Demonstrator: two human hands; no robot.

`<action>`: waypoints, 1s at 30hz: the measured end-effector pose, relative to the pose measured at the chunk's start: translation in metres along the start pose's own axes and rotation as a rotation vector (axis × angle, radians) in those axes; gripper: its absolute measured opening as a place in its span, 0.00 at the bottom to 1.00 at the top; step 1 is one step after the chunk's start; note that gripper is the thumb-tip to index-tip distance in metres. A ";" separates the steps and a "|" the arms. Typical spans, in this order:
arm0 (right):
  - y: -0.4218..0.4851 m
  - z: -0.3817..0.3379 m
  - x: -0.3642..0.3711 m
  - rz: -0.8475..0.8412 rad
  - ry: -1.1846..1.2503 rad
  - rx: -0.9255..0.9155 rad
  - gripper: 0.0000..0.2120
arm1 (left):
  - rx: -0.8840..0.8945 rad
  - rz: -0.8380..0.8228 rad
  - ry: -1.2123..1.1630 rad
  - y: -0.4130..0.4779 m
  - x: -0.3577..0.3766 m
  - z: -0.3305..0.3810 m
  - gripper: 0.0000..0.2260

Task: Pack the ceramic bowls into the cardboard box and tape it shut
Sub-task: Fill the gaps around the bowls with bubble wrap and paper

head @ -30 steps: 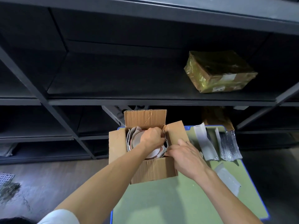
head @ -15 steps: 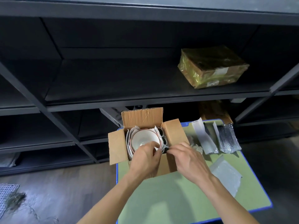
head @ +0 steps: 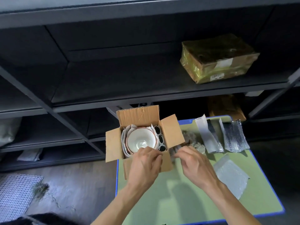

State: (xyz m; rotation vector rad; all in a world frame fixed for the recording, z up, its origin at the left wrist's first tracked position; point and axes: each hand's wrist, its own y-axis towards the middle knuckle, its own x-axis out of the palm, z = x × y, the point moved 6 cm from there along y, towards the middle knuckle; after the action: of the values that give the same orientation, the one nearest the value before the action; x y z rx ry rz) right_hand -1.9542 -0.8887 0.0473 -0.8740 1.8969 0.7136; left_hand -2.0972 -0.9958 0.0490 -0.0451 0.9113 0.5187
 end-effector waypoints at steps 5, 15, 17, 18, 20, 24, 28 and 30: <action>-0.016 0.033 0.004 -0.035 0.061 0.003 0.19 | 0.018 -0.056 -0.052 -0.010 0.020 0.031 0.05; -0.054 0.116 -0.004 -0.159 0.033 0.177 0.19 | 0.036 -0.296 -0.011 -0.005 0.112 0.077 0.14; -0.065 0.136 -0.009 -0.195 0.013 0.226 0.21 | 0.044 -0.354 0.023 0.000 0.130 0.080 0.15; -0.070 0.146 -0.011 -0.217 0.002 0.256 0.22 | 0.053 -0.385 0.044 0.003 0.139 0.081 0.16; -0.080 0.168 -0.016 -0.247 -0.015 0.326 0.23 | 0.069 -0.443 0.095 0.011 0.155 0.084 0.18; -0.088 0.206 -0.026 -0.248 -0.030 0.451 0.23 | 0.099 -0.491 0.168 0.038 0.180 0.093 0.20; -0.069 0.222 -0.033 -0.224 0.005 0.485 0.23 | 0.113 -0.492 0.210 0.067 0.198 0.100 0.21; -0.051 0.220 -0.033 -0.218 0.014 0.475 0.24 | 0.101 -0.505 0.234 0.077 0.203 0.100 0.22</action>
State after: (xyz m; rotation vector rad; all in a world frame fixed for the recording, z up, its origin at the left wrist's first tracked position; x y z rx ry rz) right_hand -1.7947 -0.7416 -0.0235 -0.7604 1.8369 0.1129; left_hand -1.9560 -0.8203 -0.0302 -0.2422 1.1073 -0.0042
